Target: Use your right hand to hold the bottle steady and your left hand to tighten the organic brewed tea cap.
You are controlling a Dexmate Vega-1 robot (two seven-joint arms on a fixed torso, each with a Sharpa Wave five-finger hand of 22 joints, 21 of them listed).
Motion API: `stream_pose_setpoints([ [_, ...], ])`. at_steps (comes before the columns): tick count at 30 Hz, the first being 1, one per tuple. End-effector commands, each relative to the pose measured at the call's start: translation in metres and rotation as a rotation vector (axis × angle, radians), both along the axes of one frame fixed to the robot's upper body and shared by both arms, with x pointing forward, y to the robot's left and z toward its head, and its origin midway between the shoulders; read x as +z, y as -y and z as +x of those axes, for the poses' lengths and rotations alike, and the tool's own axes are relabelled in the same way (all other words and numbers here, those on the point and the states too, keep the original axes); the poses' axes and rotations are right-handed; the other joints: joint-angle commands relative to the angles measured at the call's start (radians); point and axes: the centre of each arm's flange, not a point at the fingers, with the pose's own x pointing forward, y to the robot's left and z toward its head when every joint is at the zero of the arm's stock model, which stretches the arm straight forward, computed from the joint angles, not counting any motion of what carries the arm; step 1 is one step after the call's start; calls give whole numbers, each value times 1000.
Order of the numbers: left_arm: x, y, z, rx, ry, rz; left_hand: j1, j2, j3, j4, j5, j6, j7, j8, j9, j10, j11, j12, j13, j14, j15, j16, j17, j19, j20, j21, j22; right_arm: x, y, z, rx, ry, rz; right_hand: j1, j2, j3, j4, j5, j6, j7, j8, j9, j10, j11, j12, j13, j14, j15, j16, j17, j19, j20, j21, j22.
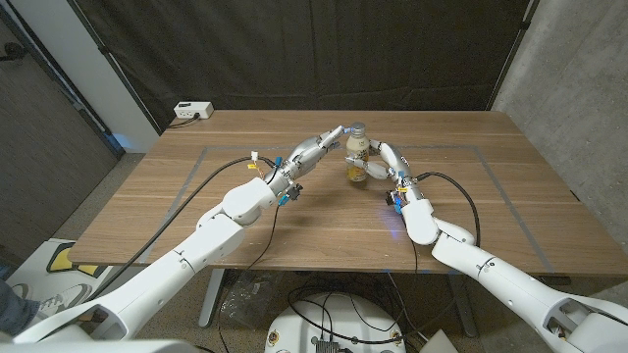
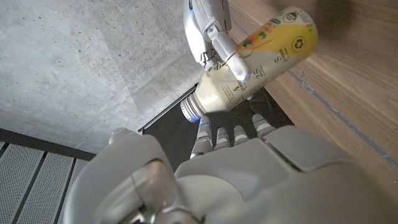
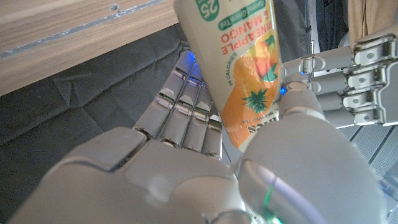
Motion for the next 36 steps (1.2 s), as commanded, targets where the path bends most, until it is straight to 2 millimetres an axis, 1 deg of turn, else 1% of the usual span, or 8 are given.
stream_pose_setpoints([
  [1, 3, 3, -1, -20, 10, -2, 9, -1, 0, -3, -2, 3, -5, 7, 3, -1, 2, 0, 0, -38, 2, 2, 3, -165, 2, 4, 4, -1, -2, 0, -1, -5, -2, 162, 165, 22, 24, -3, 82, -73, -1, 5, 17, -12, -7, 4, 10, -91, -1, 4, -3, -78, 7, 3],
  [11, 0, 2, -4, -15, 8, -12, 11, 0, -1, -4, -3, 4, -9, 6, 3, 2, 0, 1, 0, -34, 2, 3, 3, -163, 3, 6, 4, -3, -2, 1, -2, -12, -4, 163, 165, 23, 25, -4, 84, -73, -3, 5, 18, -12, -10, 5, 10, -92, -2, 4, -4, -79, 8, 4],
  [14, -1, 2, -4, -14, 5, -14, 12, 0, -1, -4, -3, 5, -9, 6, 3, 1, 0, 1, 0, -34, 1, 3, 3, -161, 3, 7, 4, -3, -2, 1, -2, -13, -4, 164, 165, 23, 25, -4, 84, -73, -5, 5, 19, -5, -11, 5, 11, -91, -2, 4, -4, -79, 9, 4],
  [17, -2, 2, -5, -13, 5, -15, 12, 1, -1, -4, -3, 5, -9, 5, 3, 2, 0, 0, 0, -34, 1, 2, 3, -164, 4, 6, 4, -3, -2, 0, -1, -12, -6, 164, 165, 24, 26, -4, 85, -73, -5, 5, 19, -8, -11, 5, 10, -92, -2, 4, -3, -79, 9, 4],
  [31, -1, 9, -5, -20, 7, -5, 17, 2, -1, -4, -4, 8, -11, 4, 3, 1, -3, -1, 0, -33, 0, 1, 4, -167, 4, 6, 4, -3, -1, -2, 4, -1, -18, 166, 165, 25, 26, -5, 87, -74, -8, 5, 21, -10, -15, 5, 10, -93, -2, 5, -4, -79, 11, 4],
  [36, 3, 13, -2, -23, 9, 11, 18, 3, -2, -4, -4, 9, -12, 4, 3, 2, -2, -1, 0, -33, 0, 1, 4, -165, 4, 7, 4, -2, -2, -4, 7, 11, -19, 175, 167, 30, 22, -4, 87, -75, -10, 6, 22, -10, -17, 5, 11, -96, -2, 4, -5, -80, 11, 4],
])
